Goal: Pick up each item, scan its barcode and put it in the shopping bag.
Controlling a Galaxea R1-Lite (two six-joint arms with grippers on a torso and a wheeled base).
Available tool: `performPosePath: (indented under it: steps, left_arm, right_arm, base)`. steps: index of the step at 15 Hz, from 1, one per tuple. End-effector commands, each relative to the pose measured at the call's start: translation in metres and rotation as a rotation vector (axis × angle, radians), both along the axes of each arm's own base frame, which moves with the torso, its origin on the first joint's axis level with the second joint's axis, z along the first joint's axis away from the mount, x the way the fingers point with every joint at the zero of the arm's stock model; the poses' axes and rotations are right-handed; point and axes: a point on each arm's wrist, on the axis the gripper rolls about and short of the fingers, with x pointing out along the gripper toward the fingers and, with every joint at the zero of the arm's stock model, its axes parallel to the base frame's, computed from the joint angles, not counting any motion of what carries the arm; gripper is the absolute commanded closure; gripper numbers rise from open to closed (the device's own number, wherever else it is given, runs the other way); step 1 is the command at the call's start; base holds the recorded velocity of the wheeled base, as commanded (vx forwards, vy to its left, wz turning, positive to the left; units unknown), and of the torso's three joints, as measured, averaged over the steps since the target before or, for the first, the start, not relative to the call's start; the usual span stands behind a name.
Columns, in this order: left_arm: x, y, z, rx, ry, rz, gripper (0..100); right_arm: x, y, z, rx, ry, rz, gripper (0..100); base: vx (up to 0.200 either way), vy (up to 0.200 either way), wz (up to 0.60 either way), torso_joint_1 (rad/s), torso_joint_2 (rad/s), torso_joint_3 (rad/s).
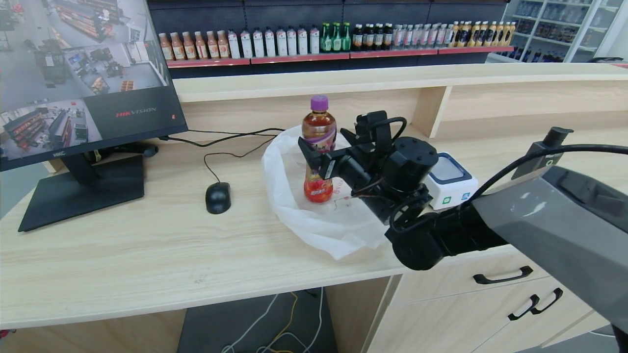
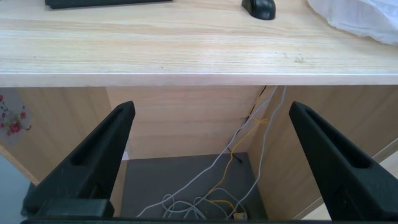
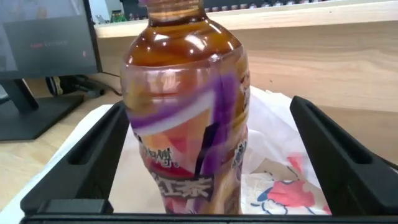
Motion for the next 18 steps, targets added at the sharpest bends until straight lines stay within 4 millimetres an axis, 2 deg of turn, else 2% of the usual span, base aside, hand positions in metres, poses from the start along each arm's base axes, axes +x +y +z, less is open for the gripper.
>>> performPosePath:
  steps: [1,6,9,10,14,18]
  left_arm:
    - [0.0,0.0,0.0,-0.001,0.0,0.001,0]
    - [0.0,0.0,0.0,-0.001,0.0,0.001,0]
    - [0.0,0.0,0.0,-0.001,0.0,0.001,0]
    - [0.0,0.0,0.0,-0.001,0.0,0.001,0]
    - [0.0,0.0,0.0,0.002,0.001,0.001,0]
    - [0.0,0.0,0.0,0.001,0.0,0.001,0]
  right_arm:
    - [-0.027,-0.02,0.022,0.003,-0.029,-0.006,0]
    - [-0.096,-0.064,0.003,-0.056,0.004,-0.009,0]
    - [-0.12,-0.064,-0.011,-0.078,0.016,0.035,0]
    - [-0.128,-0.067,-0.009,-0.076,0.018,0.042,0]
    - [-0.134,-0.071,-0.001,-0.059,0.0,0.045,0]
    - [-0.14,-0.073,-0.006,-0.073,0.022,0.056,0]
  base:
    - [0.0,0.0,0.0,0.0,0.0,0.0]
    - [0.0,0.0,0.0,0.0,0.0,0.0]
    - [0.0,0.0,0.0,0.0,0.0,0.0]
    - [0.0,0.0,0.0,0.0,0.0,0.0]
    - [0.0,0.0,0.0,0.0,0.0,0.0]
    - [0.0,0.0,0.0,0.0,0.0,0.0]
